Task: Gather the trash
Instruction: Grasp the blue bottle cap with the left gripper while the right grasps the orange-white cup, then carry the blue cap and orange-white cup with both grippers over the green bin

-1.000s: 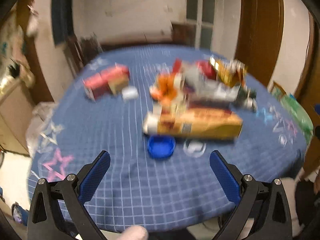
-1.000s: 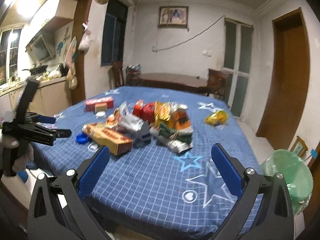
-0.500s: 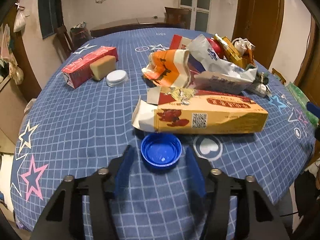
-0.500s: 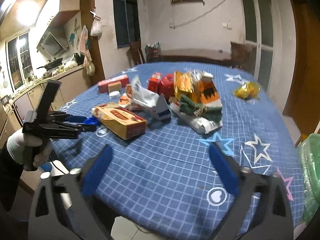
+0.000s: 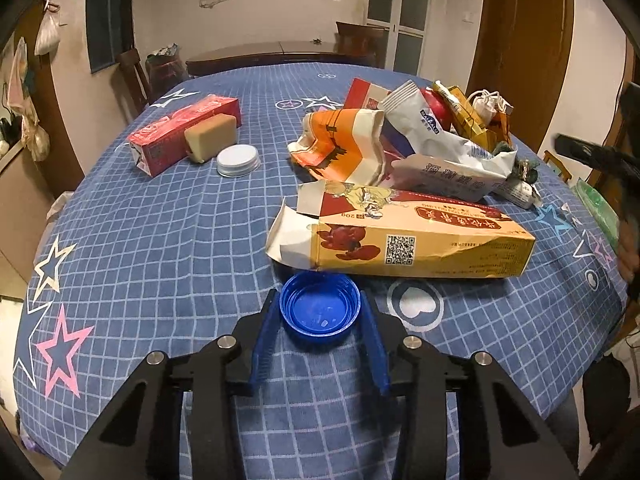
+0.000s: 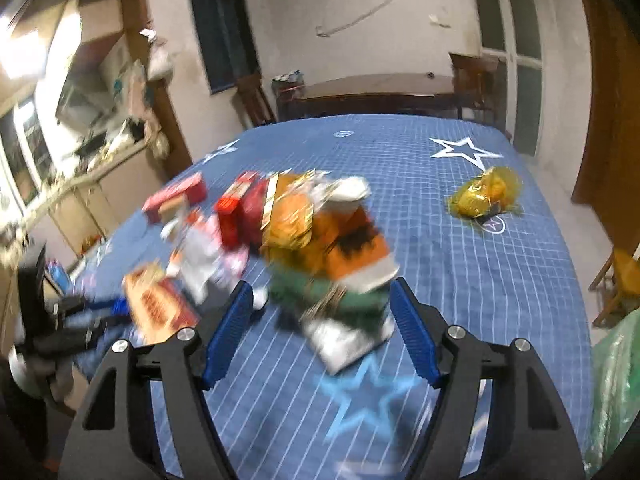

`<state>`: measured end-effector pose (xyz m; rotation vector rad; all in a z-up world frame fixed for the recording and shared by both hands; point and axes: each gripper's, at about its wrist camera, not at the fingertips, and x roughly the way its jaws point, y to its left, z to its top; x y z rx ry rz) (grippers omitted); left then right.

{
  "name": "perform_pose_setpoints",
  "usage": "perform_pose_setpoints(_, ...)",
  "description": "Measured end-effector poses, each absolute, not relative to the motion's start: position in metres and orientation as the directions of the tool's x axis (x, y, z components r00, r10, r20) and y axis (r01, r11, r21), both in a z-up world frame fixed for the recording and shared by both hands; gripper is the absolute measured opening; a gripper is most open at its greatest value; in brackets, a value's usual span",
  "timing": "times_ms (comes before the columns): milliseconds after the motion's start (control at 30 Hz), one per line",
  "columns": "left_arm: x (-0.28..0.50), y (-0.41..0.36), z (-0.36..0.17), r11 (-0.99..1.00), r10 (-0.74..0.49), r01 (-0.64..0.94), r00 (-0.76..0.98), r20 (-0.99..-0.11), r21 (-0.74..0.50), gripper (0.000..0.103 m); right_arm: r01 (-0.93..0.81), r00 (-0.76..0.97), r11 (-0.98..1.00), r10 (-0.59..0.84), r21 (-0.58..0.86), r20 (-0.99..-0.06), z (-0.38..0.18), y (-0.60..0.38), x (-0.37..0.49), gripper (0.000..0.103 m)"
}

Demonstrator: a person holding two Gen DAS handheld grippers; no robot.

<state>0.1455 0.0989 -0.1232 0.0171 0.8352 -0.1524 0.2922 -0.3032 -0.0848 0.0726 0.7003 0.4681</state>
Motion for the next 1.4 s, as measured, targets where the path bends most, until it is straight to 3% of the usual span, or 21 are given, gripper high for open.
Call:
perform_pose_setpoints(400,0.149,0.103,-0.123,0.985,-0.156,0.155,0.655,-0.739,-0.071,0.041,-0.422,0.587,0.886,0.427,0.19,-0.688,-0.107,-0.287,0.371,0.064)
perform_pose_setpoints(467,0.148,0.103,-0.123,0.986,-0.156,0.152,0.657,-0.737,-0.073,0.041,-0.431,0.579,0.88,0.439,0.199,-0.687,-0.108,-0.289,0.37,0.048)
perform_pose_setpoints(667,0.144,0.102,-0.12,0.99,-0.138,0.127,0.694,-0.707,-0.069,0.041,-0.421,0.673,0.895,0.419,0.151,-0.609,-0.088,-0.29,0.337,0.047)
perform_pose_setpoints(933,0.12,0.098,-0.084,0.999,-0.049,0.048,0.802,-0.595,-0.018,0.041,-0.399,0.807,0.914,0.39,0.078,-0.443,-0.04,-0.279,0.265,0.047)
perform_pose_setpoints(1100,0.108,0.088,-0.051,0.999,-0.033,0.036,0.859,-0.511,-0.003,0.041,-0.432,0.803,0.899,0.421,0.074,-0.423,-0.03,-0.264,0.235,0.048)
perform_pose_setpoints(1400,0.103,0.026,-0.008,0.987,-0.155,0.163,0.901,-0.406,-0.016,0.041,-0.391,0.826,0.918,0.382,0.066,-0.414,-0.017,-0.273,0.208,0.048)
